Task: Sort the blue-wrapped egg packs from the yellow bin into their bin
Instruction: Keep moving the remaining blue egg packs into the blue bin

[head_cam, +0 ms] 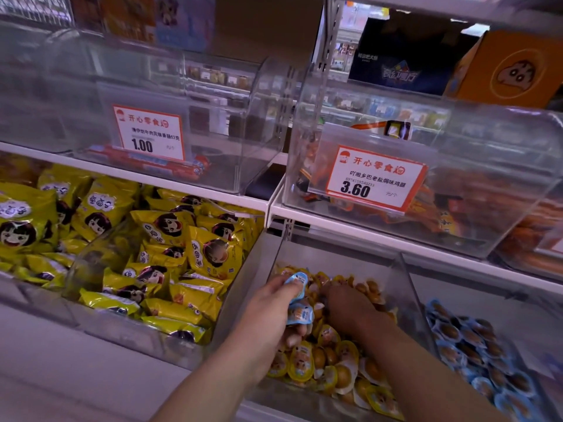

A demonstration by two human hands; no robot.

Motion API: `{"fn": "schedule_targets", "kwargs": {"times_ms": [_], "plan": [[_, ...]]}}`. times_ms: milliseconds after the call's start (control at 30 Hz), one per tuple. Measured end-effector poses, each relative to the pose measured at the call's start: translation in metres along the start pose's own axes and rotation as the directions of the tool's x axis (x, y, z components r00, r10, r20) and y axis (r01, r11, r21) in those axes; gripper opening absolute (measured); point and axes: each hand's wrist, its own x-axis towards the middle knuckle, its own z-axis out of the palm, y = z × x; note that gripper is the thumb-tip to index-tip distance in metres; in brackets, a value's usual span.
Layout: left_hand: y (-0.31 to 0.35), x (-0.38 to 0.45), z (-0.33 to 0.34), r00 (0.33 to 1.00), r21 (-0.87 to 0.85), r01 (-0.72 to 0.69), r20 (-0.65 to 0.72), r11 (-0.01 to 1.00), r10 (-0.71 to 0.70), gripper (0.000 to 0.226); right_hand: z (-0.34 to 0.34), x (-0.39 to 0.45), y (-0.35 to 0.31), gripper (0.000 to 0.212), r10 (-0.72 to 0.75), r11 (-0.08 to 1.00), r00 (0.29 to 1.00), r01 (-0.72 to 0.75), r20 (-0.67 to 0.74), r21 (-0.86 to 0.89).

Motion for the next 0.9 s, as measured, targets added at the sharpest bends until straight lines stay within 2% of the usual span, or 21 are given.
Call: {"fn": "schedule_targets", "kwargs": {"times_ms": [100,167,233,267,300,333,367,400,433,500,567,633,667,733,767,800,833,900], "plan": [[0.002,0.000,0.001,1.000,-0.012,0.000,0.001,1.000,0.000,0.009,-0.002,-0.004,0.001,0.014,0.062,0.988,0.993,-0.047,-0.099,0.147],[0.002,0.002,0.001,1.000,-0.019,-0.011,-0.004,1.000,0.011,0.011,-0.012,-0.007,0.003,0.031,0.075,0.959,0.986,-0.031,-0.146,0.281],[0.000,0.004,0.003,0.999,-0.010,-0.025,-0.033,1.000,0.025,0.011,-0.033,-0.017,0.000,0.030,0.146,0.844,0.965,-0.006,-0.219,0.536],[0.000,0.005,0.005,0.998,-0.003,-0.032,-0.055,0.999,0.032,0.011,-0.042,-0.024,-0.002,0.023,0.198,0.709,0.951,0.027,-0.236,0.705],[-0.001,0.006,0.007,0.996,0.001,-0.041,-0.076,0.999,0.041,0.011,-0.050,-0.032,-0.004,0.013,0.252,0.477,0.948,0.053,-0.194,0.877],[-0.002,0.005,0.009,0.994,0.003,-0.049,-0.093,0.999,0.049,0.011,-0.056,-0.043,-0.007,0.008,0.239,0.188,0.967,0.046,-0.092,0.981],[-0.002,0.005,0.012,0.993,0.004,-0.056,-0.106,0.998,0.056,0.012,-0.062,-0.057,-0.009,0.015,0.176,-0.068,0.984,0.022,-0.010,0.997],[-0.003,0.003,0.015,0.991,0.005,-0.065,-0.113,0.998,0.065,0.012,-0.066,-0.070,-0.009,0.023,0.107,-0.236,0.994,0.000,0.026,0.972],[-0.003,0.001,0.018,0.990,0.010,-0.081,-0.113,0.997,0.081,0.014,-0.067,-0.083,-0.007,0.029,0.056,-0.345,0.998,-0.008,0.029,0.939],[-0.005,-0.005,0.028,0.982,0.076,-0.151,-0.103,0.986,0.158,0.022,-0.066,-0.108,-0.002,0.037,0.005,-0.473,1.000,-0.007,0.010,0.881],[-0.012,-0.011,0.038,0.942,0.283,-0.289,-0.085,0.915,0.324,0.029,-0.061,-0.125,0.002,0.039,0.010,-0.536,1.000,-0.007,0.015,0.844],[-0.019,-0.019,0.047,0.877,0.494,-0.431,0.030,0.755,0.480,0.035,-0.052,-0.136,0.003,0.034,0.056,-0.504,0.998,0.014,0.016,0.863],[-0.022,-0.022,0.051,0.851,0.547,-0.474,0.085,0.690,0.518,0.037,-0.049,-0.139,0.003,0.030,0.116,-0.420,0.993,0.047,0.003,0.906],[-0.028,-0.021,0.058,0.834,0.602,-0.502,0.147,0.622,0.531,0.039,-0.049,-0.144,0.002,0.028,0.267,-0.122,0.961,0.108,-0.072,0.987],[-0.031,-0.021,0.060,0.834,0.619,-0.502,0.162,0.604,0.527,0.039,-0.049,-0.144,0.003,0.028,0.306,-0.028,0.946,0.118,-0.104,0.993],[-0.033,-0.020,0.062,0.836,0.631,-0.499,0.170,0.594,0.522,0.039,-0.050,-0.144,0.004,0.027,0.324,-0.026,0.941,0.113,-0.098,0.993],[-0.035,-0.020,0.065,0.832,0.633,-0.505,0.179,0.586,0.525,0.039,-0.051,-0.145,0.004,0.024,0.324,-0.090,0.944,0.091,-0.058,0.992],[-0.037,-0.023,0.071,0.787,0.640,-0.560,0.212,0.526,0.579,0.040,-0.052,-0.148,0.006,0.018,0.278,-0.304,0.958,0.025,0.064,0.952]]}}
